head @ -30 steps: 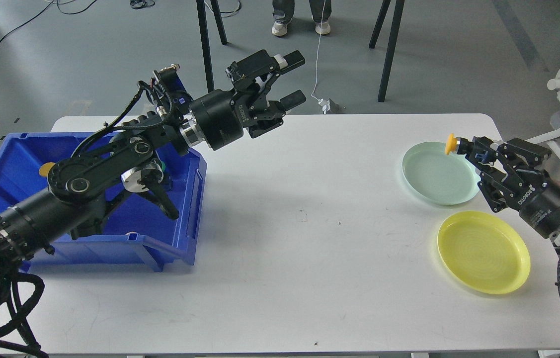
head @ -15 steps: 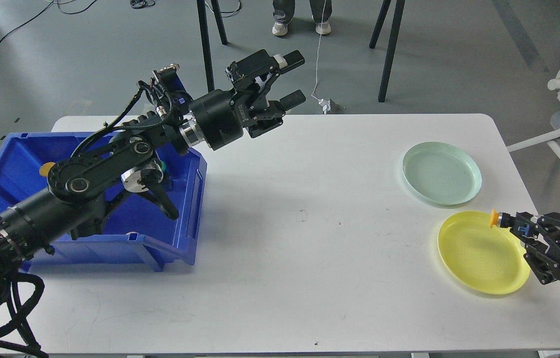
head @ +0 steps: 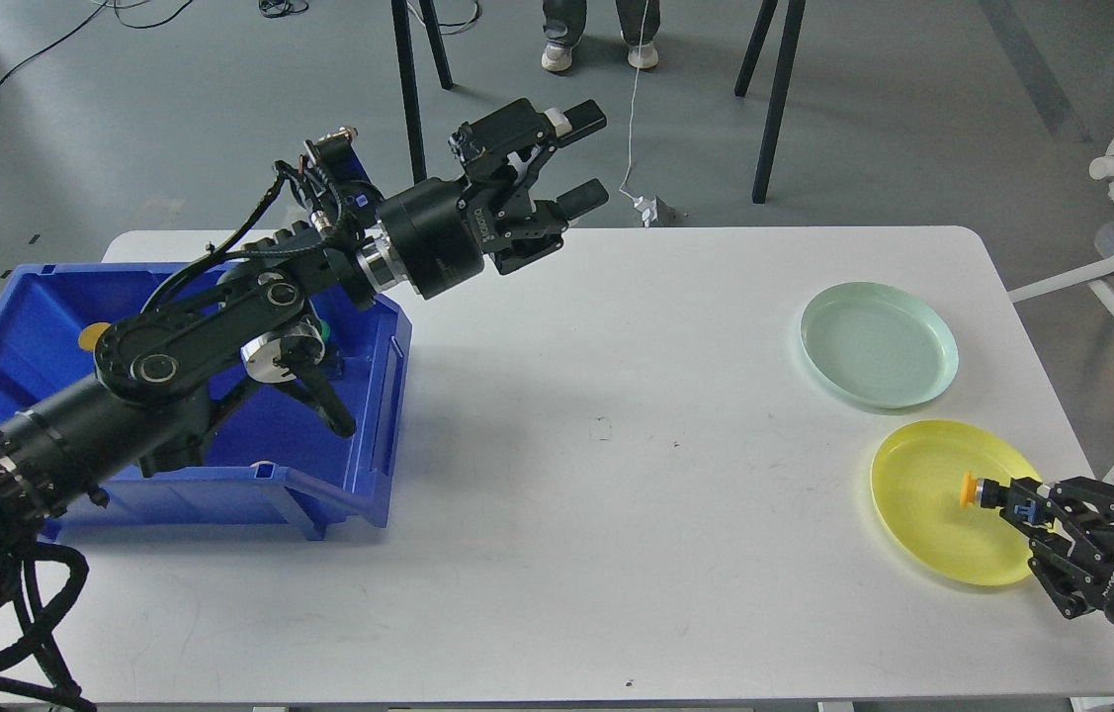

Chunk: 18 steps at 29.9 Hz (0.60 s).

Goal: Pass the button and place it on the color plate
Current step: 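Lower the yellow button onto the yellow plate and open the right gripper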

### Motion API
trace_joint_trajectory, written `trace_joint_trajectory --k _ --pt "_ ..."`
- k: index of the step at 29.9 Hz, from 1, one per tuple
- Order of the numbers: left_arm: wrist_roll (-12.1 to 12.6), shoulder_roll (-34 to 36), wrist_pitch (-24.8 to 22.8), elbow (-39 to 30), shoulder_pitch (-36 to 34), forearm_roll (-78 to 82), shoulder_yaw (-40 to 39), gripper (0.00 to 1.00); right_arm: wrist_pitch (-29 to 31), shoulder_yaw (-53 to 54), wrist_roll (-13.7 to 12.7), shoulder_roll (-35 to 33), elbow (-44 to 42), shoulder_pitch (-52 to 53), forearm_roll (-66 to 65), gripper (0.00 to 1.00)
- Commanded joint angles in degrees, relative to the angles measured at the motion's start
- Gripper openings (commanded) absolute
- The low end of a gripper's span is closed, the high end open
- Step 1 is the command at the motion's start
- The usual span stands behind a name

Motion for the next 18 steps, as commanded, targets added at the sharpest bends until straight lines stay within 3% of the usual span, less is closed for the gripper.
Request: trace_joint_trajectory --k 1,7,18 --pt "0.0 0.0 0.0 0.0 0.0 0.0 0.0 0.92 0.0 -0.3 0.0 0.8 0.0 0.3 0.0 0.07" --pt "0.0 0.0 0.0 0.0 0.0 0.0 0.0 0.92 -0.1 -0.3 0.0 0.8 0.0 0.4 0.1 0.16" --pt "0.0 0.0 0.0 0.0 0.0 0.0 0.0 0.92 -0.3 0.2 0.0 1.5 0.0 0.5 0.3 0.50"
